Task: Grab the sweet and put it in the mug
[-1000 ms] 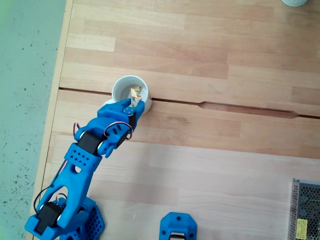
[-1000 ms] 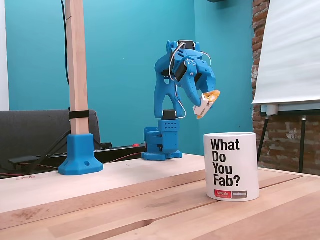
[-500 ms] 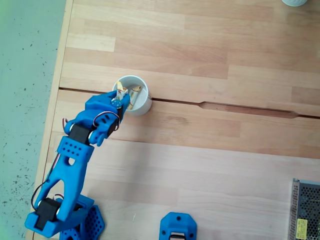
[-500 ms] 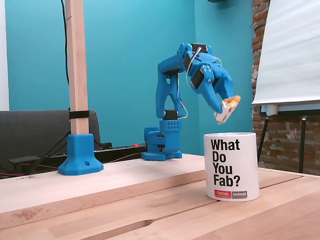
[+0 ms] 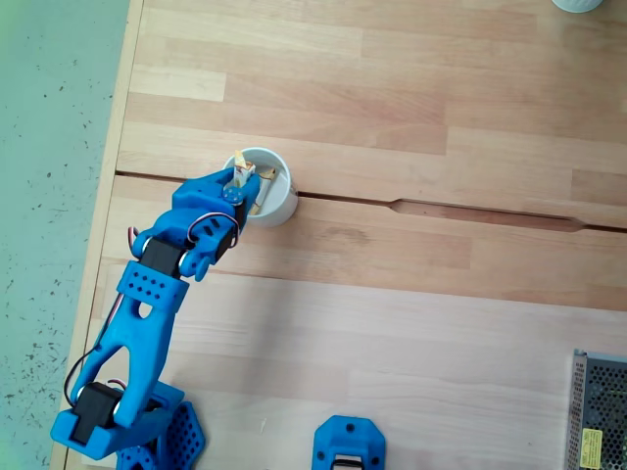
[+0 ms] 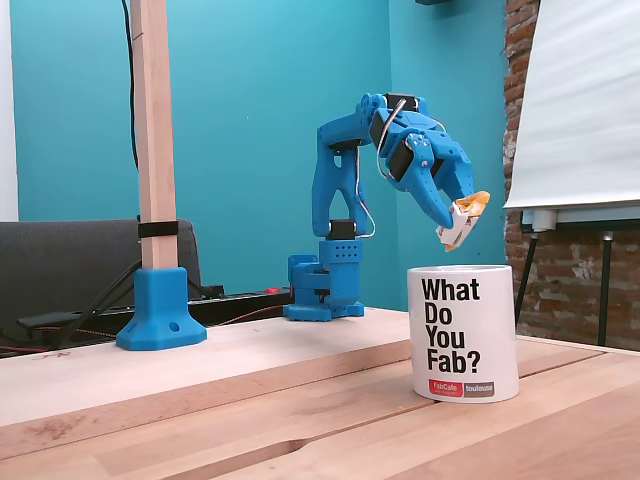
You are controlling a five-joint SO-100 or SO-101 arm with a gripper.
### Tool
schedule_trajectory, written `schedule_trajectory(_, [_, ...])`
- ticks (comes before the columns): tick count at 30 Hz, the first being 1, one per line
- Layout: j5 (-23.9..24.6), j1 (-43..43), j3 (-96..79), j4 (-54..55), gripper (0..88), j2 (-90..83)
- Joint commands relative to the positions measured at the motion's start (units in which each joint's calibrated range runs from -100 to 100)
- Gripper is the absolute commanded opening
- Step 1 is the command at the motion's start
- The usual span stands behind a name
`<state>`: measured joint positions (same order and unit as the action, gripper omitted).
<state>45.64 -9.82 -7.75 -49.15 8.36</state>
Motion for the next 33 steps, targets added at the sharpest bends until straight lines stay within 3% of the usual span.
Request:
schedule_trajectory(1, [0.1, 0.3, 2.3, 1.3, 0.0, -0.5])
schedule_trajectory(10, [0.0, 0.3, 2.0, 1.6, 0.4, -0.7])
schedule_trajectory(17, [0.1, 0.3, 1.7, 1.6, 19.7, -0.7])
schedule_trajectory(21, [0.1, 0.3, 1.6, 1.5, 25.8, -0.7])
schedule_trajectory(33, [-0.5, 0.3, 0.8, 0.0, 23.7, -1.1])
